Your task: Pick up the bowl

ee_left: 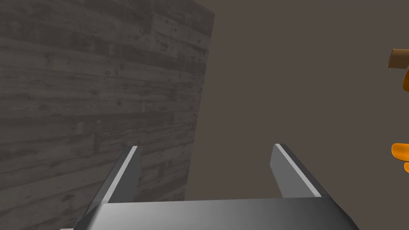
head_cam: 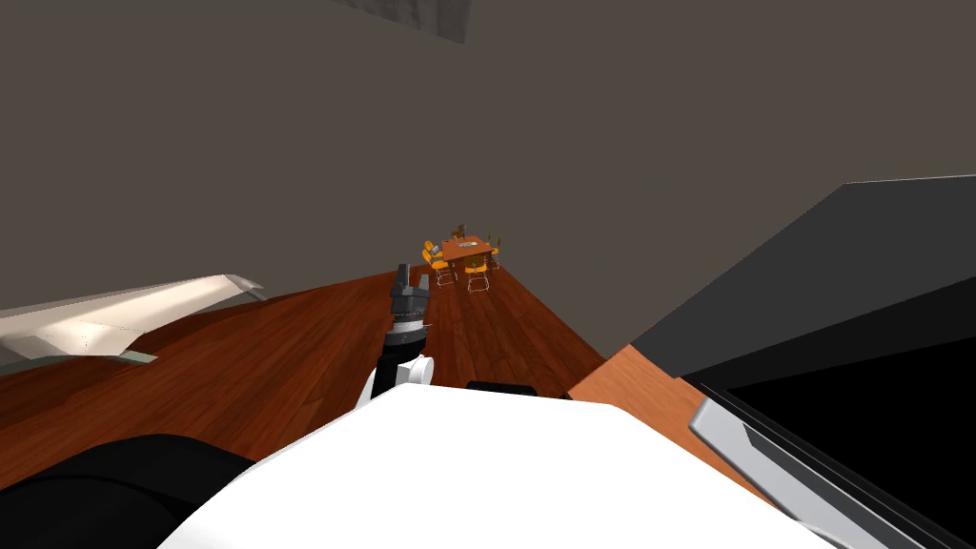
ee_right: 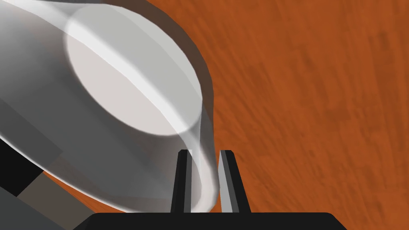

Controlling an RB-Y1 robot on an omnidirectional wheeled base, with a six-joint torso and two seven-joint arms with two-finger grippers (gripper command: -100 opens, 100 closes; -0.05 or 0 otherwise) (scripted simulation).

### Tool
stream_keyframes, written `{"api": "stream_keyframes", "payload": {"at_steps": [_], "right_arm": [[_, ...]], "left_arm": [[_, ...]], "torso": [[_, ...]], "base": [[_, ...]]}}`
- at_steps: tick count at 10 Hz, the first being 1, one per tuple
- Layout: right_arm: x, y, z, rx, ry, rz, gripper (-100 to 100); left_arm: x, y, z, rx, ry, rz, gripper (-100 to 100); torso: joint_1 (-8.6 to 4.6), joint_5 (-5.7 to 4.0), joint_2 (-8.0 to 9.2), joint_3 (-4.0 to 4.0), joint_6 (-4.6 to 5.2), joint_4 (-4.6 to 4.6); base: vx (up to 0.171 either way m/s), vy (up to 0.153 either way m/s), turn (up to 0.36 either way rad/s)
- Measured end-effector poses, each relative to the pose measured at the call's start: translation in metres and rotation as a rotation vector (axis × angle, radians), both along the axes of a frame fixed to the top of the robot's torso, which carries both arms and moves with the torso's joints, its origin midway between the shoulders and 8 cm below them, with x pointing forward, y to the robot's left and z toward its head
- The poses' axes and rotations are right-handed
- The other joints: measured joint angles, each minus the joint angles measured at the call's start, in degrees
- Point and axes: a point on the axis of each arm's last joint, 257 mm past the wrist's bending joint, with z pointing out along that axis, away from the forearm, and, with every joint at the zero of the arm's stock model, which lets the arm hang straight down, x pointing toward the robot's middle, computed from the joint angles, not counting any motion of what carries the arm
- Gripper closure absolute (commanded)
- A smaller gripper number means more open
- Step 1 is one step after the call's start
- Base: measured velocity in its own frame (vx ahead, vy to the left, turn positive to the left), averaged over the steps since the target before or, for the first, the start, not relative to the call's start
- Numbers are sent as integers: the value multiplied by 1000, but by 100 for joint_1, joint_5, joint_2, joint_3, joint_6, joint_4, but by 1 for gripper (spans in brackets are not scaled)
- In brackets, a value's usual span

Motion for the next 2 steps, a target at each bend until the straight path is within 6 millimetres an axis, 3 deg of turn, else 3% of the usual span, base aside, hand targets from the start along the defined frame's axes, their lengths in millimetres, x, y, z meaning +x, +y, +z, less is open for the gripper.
{"api": "stream_keyframes", "payload": {"at_steps": [1,2], "right_arm": [[0,3,2,1,2,4,100],[0,3,2,1,3,4,0]], "left_arm": [[0,0,0,0,0,0,0],[0,0,0,0,0,0,0]], "torso": [[2,1,0,0,1,0],[4,3,2,1,1,1]], "base": [[0,0,0],[0,0,0]]}}
